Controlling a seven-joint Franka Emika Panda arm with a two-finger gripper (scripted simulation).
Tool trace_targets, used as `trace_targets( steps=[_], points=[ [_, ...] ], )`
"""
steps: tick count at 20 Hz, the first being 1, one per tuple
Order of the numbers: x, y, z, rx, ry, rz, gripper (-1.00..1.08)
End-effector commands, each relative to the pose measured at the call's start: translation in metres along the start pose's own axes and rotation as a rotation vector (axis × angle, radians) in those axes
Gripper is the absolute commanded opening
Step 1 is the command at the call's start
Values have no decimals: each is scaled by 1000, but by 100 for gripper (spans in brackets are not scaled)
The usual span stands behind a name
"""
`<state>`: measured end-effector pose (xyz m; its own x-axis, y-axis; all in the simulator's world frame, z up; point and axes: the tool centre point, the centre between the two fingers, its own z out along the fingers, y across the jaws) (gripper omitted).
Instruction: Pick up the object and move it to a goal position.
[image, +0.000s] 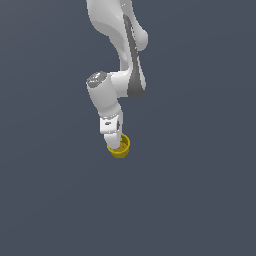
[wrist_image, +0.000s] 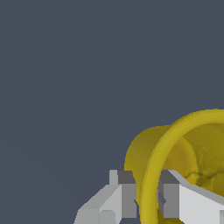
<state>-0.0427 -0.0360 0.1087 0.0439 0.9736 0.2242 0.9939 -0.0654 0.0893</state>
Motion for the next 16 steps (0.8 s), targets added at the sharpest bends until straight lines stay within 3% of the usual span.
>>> trace_targets(
  steps=[1, 16],
  points=[
    [-1, 2, -21, -3, -1, -1, -100],
    [-7, 9, -174, -3, 1, -3, -100]
  ],
)
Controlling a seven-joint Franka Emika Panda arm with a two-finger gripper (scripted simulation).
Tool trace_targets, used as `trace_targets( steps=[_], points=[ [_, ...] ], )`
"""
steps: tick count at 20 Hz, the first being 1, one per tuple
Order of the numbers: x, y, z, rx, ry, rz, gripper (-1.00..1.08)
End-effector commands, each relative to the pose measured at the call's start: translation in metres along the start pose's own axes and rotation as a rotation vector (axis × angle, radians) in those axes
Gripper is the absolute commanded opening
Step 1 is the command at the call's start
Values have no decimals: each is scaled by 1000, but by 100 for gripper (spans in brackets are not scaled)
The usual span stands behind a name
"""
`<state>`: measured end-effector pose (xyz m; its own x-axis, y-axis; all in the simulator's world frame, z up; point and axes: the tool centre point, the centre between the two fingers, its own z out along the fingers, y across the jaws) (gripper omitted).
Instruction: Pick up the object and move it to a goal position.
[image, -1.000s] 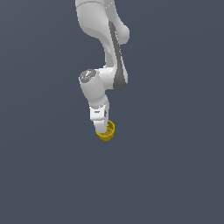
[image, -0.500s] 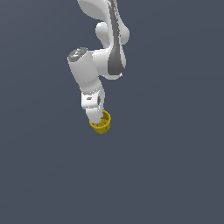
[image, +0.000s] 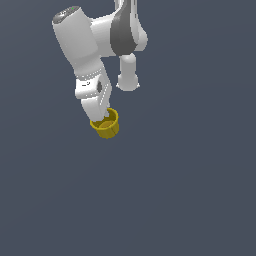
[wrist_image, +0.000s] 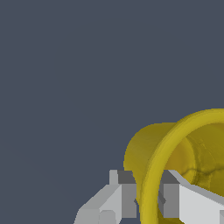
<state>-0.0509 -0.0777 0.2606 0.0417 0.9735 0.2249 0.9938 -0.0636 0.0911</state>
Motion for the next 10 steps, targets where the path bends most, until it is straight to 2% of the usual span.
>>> trace_targets(
  steps=[1, 10],
  points=[
    [-1, 2, -27, -2, 0, -1, -100],
    [-6, 8, -119, -2, -1, 0, -100]
  ],
)
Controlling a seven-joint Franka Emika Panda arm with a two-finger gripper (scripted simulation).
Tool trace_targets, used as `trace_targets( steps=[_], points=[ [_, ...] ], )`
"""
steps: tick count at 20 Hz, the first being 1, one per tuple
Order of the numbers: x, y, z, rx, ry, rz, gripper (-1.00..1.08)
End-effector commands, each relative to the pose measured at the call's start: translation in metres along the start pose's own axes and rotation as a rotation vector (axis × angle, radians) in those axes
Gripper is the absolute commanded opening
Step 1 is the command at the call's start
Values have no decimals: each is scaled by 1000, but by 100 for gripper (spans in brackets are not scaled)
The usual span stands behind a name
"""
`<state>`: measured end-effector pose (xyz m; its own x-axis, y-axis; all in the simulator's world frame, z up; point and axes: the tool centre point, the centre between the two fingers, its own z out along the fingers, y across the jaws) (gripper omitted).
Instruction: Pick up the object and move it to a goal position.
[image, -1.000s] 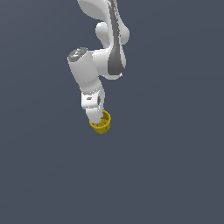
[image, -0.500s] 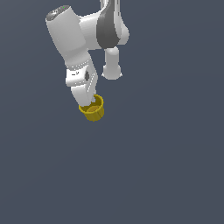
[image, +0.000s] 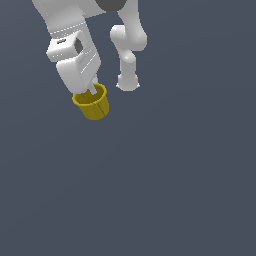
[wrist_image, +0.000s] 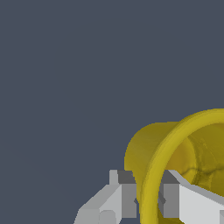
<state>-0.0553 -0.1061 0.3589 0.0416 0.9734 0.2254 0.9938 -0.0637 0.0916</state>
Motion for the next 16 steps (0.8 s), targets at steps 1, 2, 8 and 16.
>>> trace_targets(
  steps=[1, 2, 8, 16],
  points=[
    [-1, 2, -26, -2, -1, 0, -100],
    [-2, 3, -34, -2, -1, 0, -100],
    [-6, 7, -75, -2, -2, 2, -100],
    [-8, 10, -100, -2, -2, 3, -100]
  ],
)
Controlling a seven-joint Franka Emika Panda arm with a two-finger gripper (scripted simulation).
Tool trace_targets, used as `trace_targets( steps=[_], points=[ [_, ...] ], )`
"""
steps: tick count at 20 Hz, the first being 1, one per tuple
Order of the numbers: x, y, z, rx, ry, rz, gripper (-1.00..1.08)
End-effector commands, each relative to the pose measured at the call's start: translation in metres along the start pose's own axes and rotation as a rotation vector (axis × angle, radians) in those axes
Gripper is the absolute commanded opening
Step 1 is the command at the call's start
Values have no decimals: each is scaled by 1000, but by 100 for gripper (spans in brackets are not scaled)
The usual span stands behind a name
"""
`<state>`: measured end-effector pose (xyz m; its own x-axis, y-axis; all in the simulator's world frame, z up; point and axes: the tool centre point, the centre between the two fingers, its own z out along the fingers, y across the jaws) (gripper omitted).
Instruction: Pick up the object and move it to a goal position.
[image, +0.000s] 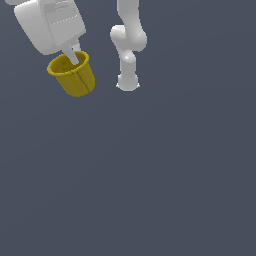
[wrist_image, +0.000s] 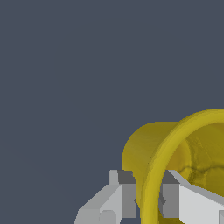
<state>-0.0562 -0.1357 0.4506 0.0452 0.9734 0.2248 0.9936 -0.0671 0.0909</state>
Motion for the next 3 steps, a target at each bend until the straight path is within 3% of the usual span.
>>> trace_targets(
  steps=[1, 3],
  points=[
    [0, 1, -6, -2, -1, -1, -100],
    [0, 1, -6, -2, -1, -1, -100]
  ],
)
